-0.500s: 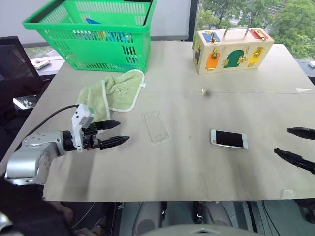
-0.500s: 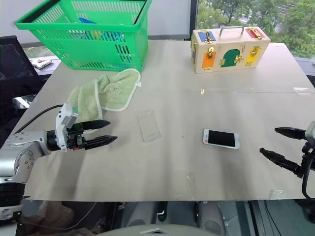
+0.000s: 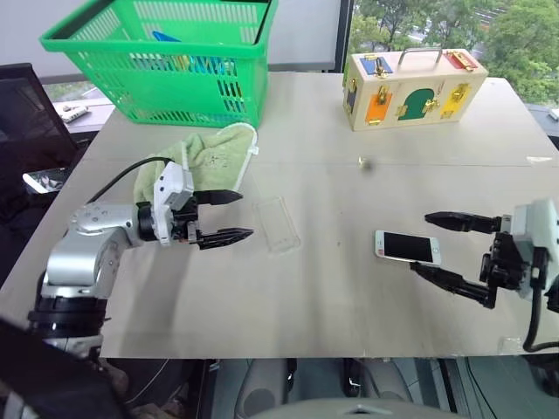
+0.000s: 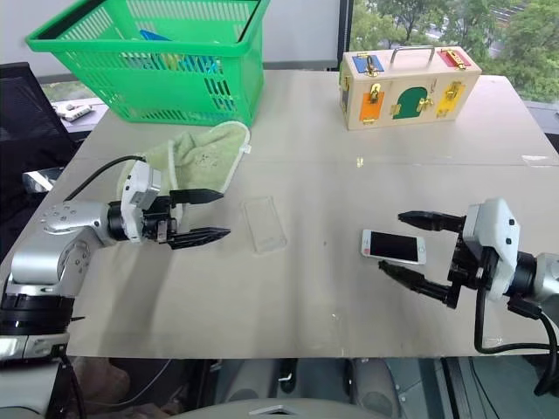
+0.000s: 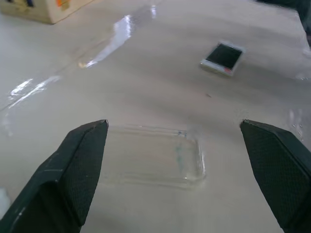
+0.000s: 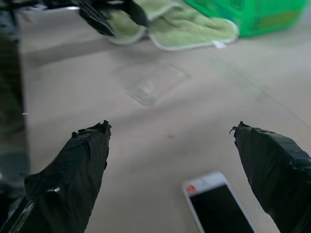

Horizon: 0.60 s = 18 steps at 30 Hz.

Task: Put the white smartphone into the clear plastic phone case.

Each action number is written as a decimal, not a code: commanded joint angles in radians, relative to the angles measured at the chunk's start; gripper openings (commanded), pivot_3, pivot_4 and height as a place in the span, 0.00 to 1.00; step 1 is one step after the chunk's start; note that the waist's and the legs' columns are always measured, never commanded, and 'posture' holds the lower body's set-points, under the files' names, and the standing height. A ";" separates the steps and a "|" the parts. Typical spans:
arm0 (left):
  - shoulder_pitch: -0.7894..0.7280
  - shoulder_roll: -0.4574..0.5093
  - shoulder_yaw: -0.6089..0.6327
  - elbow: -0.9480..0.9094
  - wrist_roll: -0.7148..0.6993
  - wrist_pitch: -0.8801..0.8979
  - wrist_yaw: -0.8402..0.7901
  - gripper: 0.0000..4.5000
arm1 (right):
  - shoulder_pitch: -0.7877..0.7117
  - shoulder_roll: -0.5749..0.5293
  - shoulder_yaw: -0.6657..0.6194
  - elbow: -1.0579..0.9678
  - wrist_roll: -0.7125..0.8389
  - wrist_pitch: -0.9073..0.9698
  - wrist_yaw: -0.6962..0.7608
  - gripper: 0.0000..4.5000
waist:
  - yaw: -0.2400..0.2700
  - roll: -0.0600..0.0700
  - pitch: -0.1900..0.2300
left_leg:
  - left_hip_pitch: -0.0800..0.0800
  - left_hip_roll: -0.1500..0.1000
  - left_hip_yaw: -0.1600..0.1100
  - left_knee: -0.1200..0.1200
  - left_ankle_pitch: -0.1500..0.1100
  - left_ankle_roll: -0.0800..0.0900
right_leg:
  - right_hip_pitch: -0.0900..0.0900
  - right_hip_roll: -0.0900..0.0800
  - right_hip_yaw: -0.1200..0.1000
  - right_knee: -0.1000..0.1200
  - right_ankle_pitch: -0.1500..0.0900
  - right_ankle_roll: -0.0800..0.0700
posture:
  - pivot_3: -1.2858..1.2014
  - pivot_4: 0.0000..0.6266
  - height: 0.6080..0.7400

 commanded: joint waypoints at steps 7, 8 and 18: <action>-0.342 -0.076 -0.233 0.577 0.219 -0.492 -0.211 1.00 | 0.073 0.039 -0.012 -0.119 0.019 -0.044 -0.084 0.98 | 0.023 -0.001 0.000 | -0.001 0.000 0.000 0.002 0.000 0.000 | 0.000 0.000 0.000 0.000 0.000 0.000 | 0.52 0.24 1.00; -0.379 -0.102 -0.251 0.637 0.237 -0.532 -0.211 1.00 | 0.091 0.044 -0.016 -0.128 0.017 -0.047 -0.094 0.98 | 0.025 -0.001 -0.001 | -0.002 0.000 0.000 0.002 0.000 0.000 | 0.000 0.000 -0.001 0.000 0.001 -0.002 | 0.52 0.24 1.00; -0.543 -0.271 -0.359 0.940 0.429 -0.802 -0.195 0.89 | 0.184 0.072 -0.020 -0.203 -0.001 -0.064 -0.185 1.00 | 0.017 -0.004 -0.001 | -0.003 -0.002 0.001 0.005 -0.001 0.003 | 0.000 0.002 0.000 0.001 0.001 -0.001 | 0.52 0.24 1.00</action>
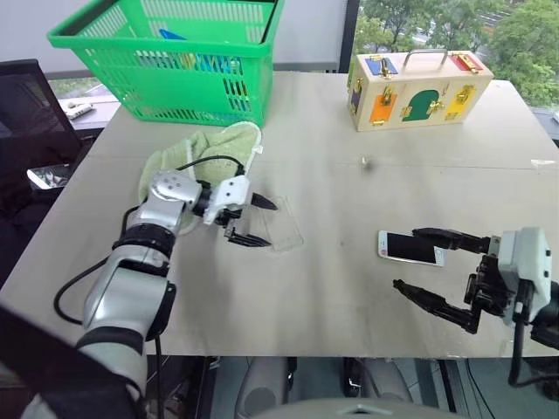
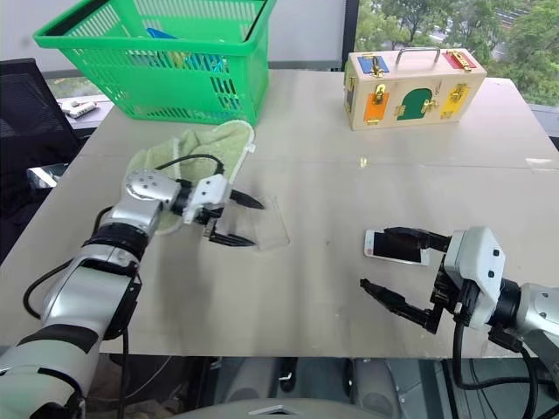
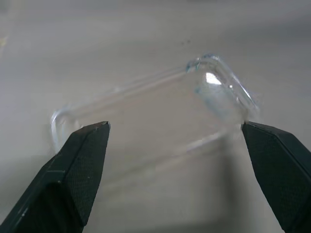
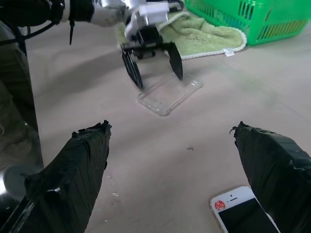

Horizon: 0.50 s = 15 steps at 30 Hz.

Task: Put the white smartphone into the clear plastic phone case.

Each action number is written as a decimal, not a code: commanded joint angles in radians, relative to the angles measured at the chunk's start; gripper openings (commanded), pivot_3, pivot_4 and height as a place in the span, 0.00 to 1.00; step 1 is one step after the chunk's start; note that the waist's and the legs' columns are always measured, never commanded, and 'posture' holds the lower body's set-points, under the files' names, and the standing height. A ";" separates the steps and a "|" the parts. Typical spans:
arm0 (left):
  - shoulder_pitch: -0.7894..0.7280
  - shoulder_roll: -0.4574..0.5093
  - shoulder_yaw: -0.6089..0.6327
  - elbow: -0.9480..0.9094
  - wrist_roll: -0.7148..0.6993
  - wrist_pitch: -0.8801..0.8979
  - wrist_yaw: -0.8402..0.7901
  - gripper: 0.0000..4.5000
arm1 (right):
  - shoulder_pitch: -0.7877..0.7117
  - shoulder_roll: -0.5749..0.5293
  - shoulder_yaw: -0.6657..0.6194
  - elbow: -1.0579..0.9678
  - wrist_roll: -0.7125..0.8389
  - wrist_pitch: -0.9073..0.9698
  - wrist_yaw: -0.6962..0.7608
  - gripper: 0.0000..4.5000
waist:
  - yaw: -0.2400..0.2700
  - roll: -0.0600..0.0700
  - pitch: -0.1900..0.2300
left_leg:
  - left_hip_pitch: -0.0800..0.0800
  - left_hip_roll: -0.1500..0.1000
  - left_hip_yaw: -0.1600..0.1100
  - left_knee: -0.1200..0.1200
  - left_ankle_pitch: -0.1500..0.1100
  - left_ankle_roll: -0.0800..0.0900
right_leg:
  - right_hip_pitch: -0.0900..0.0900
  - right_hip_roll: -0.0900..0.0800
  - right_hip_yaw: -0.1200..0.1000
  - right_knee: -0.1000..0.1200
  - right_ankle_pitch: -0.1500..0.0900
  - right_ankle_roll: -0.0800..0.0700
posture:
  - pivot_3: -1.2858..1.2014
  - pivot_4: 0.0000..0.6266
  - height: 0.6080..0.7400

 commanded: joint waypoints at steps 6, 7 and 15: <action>0.003 0.013 -0.089 -0.005 0.009 -0.069 -0.007 0.34 | 0.068 0.020 -0.021 -0.058 -0.016 -0.040 -0.051 1.00 | 0.000 0.001 -0.001 | 0.005 0.003 -0.002 0.001 0.000 0.000 | 0.005 0.000 0.000 0.000 -0.001 0.002 | 0.52 0.24 1.00; 0.009 0.023 -0.100 -0.020 -0.010 -0.054 -0.007 0.26 | 0.071 0.021 -0.019 -0.058 -0.018 -0.043 -0.055 1.00 | 0.000 0.001 -0.001 | 0.005 0.004 -0.002 0.001 0.000 0.000 | 0.005 0.000 0.000 0.000 -0.001 0.002 | 0.52 0.24 1.00; 0.007 0.169 -0.264 -0.208 -0.271 0.159 -0.007 0.01 | 0.041 0.019 0.019 -0.023 -0.033 -0.060 -0.056 1.00 | -0.001 0.000 0.000 | 0.004 0.004 -0.003 0.002 0.000 0.000 | 0.005 0.000 0.000 0.000 -0.002 0.002 | 0.52 0.24 1.00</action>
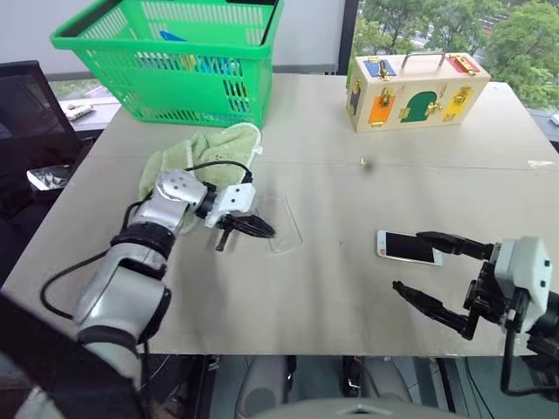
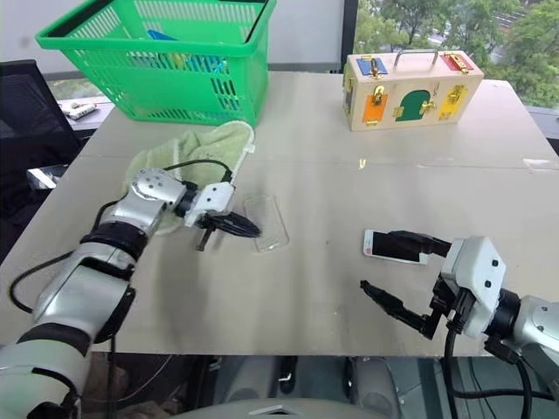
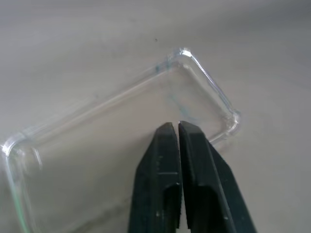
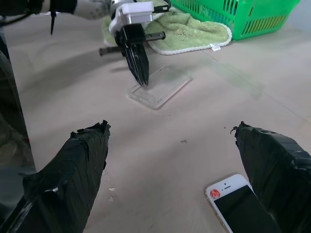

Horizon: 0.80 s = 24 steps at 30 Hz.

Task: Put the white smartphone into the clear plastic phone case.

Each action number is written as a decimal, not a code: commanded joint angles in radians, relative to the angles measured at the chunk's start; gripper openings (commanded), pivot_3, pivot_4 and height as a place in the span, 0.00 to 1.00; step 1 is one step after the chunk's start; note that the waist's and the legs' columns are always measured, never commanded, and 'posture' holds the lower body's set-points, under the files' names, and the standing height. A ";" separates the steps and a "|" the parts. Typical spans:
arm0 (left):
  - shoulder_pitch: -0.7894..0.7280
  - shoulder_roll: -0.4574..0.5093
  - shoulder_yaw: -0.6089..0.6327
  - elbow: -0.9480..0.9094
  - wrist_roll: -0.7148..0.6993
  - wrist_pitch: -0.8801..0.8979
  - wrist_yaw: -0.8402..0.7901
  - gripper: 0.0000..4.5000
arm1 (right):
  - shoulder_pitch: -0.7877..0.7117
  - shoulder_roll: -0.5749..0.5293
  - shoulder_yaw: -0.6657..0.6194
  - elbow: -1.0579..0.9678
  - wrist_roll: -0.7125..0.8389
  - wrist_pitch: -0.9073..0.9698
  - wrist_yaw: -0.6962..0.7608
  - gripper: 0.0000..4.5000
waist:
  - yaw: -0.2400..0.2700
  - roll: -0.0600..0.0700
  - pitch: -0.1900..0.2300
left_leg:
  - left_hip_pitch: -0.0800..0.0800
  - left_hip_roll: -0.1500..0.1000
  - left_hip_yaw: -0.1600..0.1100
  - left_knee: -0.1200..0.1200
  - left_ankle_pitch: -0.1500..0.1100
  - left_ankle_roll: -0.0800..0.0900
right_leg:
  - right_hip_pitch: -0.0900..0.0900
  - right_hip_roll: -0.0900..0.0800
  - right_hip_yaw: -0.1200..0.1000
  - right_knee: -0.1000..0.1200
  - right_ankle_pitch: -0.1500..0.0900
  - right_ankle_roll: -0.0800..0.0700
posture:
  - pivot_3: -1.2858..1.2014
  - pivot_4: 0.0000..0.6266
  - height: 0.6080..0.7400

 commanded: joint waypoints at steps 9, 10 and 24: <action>-0.022 0.027 -0.108 -0.023 -0.105 -0.056 -0.004 0.01 | 0.001 -0.029 -0.015 0.021 0.000 -0.036 0.048 1.00 | 0.004 0.000 0.000 | -0.002 -0.001 0.000 0.003 -0.001 0.002 | 0.000 -0.001 0.000 0.000 0.000 0.000 | 0.52 0.24 1.00; -0.030 0.022 -0.112 -0.009 -0.107 -0.045 -0.004 0.06 | 0.012 -0.030 -0.024 0.021 -0.007 -0.040 0.052 1.00 | 0.004 0.000 0.000 | -0.002 -0.001 0.000 0.003 -0.001 0.002 | 0.000 0.000 0.000 0.000 0.000 0.000 | 0.52 0.24 1.00; -0.098 -0.044 -0.156 0.181 0.045 -0.286 -0.004 0.57 | 0.074 -0.014 -0.051 -0.019 -0.011 -0.051 0.015 1.00 | 0.004 0.000 0.000 | -0.003 0.000 0.001 0.008 -0.003 0.004 | 0.001 0.000 0.000 0.000 0.000 0.000 | 0.52 0.24 1.00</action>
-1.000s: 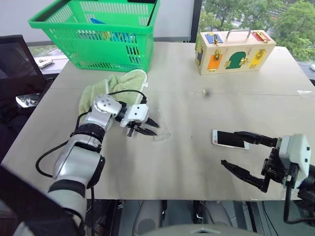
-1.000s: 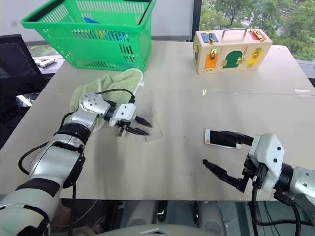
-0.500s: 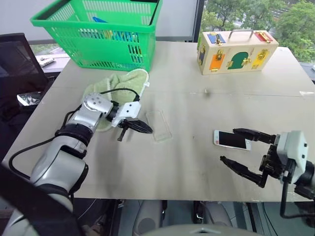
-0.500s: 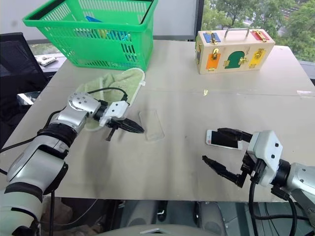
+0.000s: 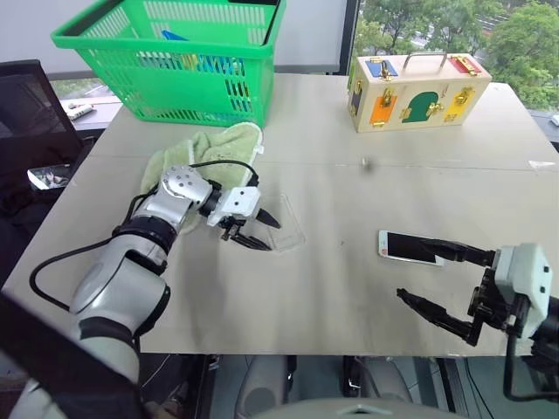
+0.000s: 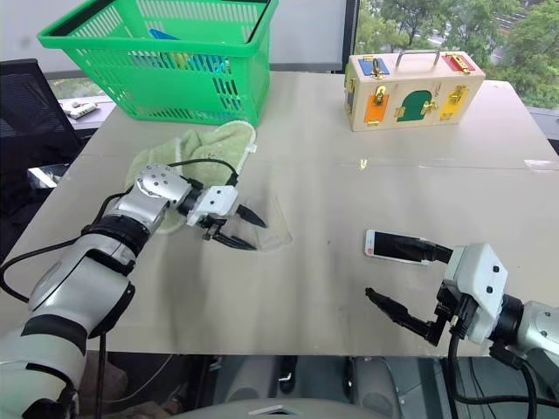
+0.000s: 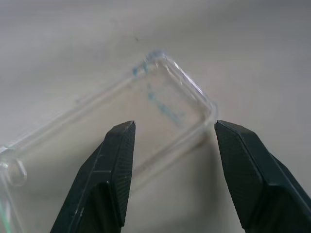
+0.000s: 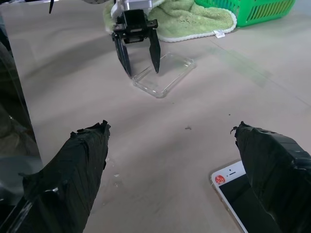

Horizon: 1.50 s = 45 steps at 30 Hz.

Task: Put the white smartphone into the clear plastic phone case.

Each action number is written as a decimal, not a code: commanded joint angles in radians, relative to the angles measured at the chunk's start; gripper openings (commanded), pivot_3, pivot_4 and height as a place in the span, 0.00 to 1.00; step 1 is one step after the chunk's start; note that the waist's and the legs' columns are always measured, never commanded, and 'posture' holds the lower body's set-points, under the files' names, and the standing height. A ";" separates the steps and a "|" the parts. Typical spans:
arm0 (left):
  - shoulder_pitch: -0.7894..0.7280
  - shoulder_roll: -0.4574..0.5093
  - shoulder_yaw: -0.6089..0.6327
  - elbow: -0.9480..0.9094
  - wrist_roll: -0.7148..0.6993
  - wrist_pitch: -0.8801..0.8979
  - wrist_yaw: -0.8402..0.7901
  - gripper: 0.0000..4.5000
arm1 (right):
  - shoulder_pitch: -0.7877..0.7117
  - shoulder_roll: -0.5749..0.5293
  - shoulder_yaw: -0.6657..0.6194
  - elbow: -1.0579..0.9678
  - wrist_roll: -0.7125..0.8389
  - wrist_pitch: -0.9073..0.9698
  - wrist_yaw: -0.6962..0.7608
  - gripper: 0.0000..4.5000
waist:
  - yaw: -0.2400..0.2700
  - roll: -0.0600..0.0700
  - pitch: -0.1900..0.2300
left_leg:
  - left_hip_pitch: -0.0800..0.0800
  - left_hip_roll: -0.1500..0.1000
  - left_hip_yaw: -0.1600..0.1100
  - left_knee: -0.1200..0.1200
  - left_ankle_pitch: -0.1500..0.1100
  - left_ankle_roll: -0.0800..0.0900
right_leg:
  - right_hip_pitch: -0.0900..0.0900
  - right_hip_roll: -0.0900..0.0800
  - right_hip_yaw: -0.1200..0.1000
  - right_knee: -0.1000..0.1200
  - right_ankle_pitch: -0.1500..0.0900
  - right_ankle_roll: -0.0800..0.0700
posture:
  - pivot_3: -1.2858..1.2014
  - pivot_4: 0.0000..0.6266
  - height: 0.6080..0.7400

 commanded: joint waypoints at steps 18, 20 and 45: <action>0.192 0.080 0.137 -0.680 -0.018 0.571 0.061 0.01 | -0.016 -0.029 0.020 -0.020 -0.037 0.056 -0.100 1.00 | -0.005 0.001 0.000 | 0.001 0.000 0.000 0.003 -0.002 0.002 | 0.002 -0.002 0.001 0.000 0.001 -0.002 | 0.52 0.24 1.00; 0.228 0.078 0.149 -0.830 -0.026 0.725 0.107 0.01 | -0.043 -0.047 0.043 0.005 -0.057 0.078 -0.110 1.00 | -0.002 0.001 0.000 | 0.001 0.000 0.000 0.003 -0.002 0.002 | 0.002 -0.002 0.001 0.000 0.000 0.000 | 0.52 0.24 1.00; 0.374 -0.141 0.370 -1.119 -0.070 1.106 0.334 0.99 | -0.656 -0.263 0.553 0.715 -0.468 -0.057 0.254 1.00 | -0.019 0.002 0.000 | 0.001 -0.002 0.002 0.003 -0.002 0.003 | 0.001 0.002 0.006 0.000 0.001 -0.002 | 0.52 0.24 1.00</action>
